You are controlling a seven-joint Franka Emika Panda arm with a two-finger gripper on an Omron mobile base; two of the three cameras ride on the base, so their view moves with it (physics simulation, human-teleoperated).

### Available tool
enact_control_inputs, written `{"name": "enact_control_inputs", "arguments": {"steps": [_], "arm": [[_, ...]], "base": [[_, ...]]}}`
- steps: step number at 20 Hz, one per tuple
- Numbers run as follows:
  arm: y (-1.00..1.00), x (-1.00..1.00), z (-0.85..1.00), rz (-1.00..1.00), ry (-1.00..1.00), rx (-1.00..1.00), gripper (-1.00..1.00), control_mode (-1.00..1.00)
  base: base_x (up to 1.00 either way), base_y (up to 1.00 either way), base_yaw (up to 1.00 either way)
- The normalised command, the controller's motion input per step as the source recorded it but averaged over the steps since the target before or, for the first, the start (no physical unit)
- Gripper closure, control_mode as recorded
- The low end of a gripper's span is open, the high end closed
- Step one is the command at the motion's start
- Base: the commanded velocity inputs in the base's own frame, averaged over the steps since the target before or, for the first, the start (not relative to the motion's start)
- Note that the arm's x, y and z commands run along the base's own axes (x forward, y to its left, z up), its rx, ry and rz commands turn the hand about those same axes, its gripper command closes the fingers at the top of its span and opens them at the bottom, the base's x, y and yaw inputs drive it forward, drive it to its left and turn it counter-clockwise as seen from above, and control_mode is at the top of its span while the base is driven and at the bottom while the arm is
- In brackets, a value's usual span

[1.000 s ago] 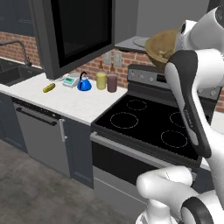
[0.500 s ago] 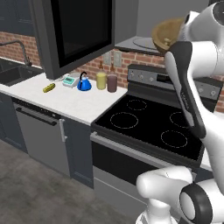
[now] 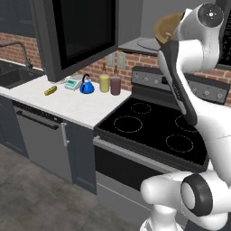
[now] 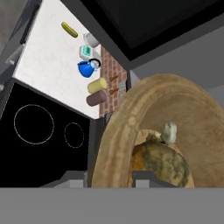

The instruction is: Pick the onion from the sink and place it in the bowl. Then pick the bowl and place it in the microwave. Then close the microwave door and press the start button.

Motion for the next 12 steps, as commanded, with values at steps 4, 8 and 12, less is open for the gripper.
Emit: {"name": "enact_control_inputs", "arguments": {"steps": [4, 8, 12], "arm": [[-0.26, 0.67, 0.01, -0.01, 0.00, 0.01, 1.00, -1.00], [-0.28, 0.73, 0.00, 0.00, 0.00, 0.01, 1.00, -1.00], [-0.02, 0.76, 0.00, 0.00, 0.06, 0.00, 1.00, -1.00]], "base": [[0.00, 0.00, 0.00], [0.00, 0.00, 0.00], [0.00, 0.00, 0.00]]}}
